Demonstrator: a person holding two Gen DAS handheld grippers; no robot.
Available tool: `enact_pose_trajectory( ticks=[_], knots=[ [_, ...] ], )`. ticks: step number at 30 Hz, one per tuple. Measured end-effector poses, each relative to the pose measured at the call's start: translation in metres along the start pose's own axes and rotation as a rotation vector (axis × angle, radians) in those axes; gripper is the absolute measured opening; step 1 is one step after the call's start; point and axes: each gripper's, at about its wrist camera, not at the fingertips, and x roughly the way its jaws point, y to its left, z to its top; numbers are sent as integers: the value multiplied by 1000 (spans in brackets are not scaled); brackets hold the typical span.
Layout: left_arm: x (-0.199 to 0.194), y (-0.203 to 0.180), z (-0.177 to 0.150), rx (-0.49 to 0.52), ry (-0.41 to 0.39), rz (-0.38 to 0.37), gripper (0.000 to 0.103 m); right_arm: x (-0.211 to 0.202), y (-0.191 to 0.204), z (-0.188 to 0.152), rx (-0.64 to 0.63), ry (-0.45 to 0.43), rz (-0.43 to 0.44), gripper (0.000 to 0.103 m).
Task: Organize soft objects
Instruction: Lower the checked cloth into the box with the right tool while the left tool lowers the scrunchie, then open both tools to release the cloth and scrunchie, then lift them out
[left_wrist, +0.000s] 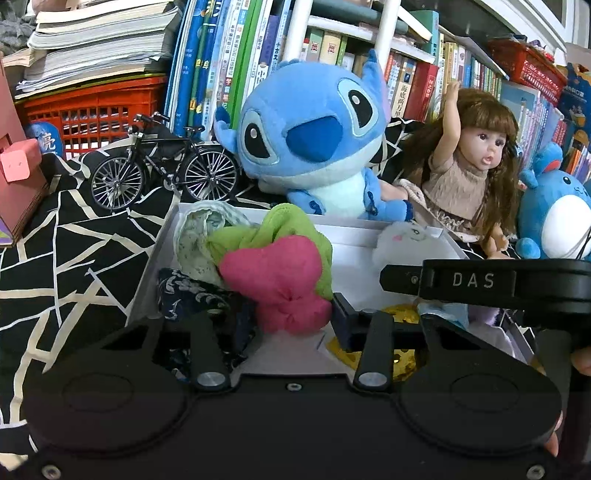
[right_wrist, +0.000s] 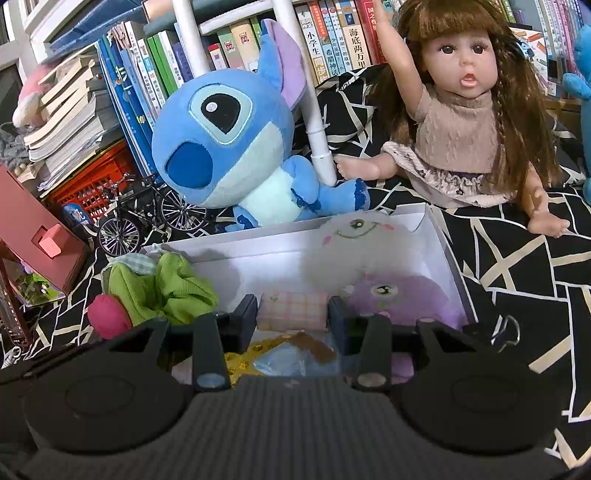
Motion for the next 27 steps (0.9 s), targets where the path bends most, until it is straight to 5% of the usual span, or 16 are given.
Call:
enact_pose_trajectory(
  ticks=[17,27],
  knots=[
    [3,-4,-3,19,0,8,43,-1,0,3,3,1,13,50],
    [-1,-4,-2,22,-5,14,55,-10,0,3,18,-16,34,62]
  ],
)
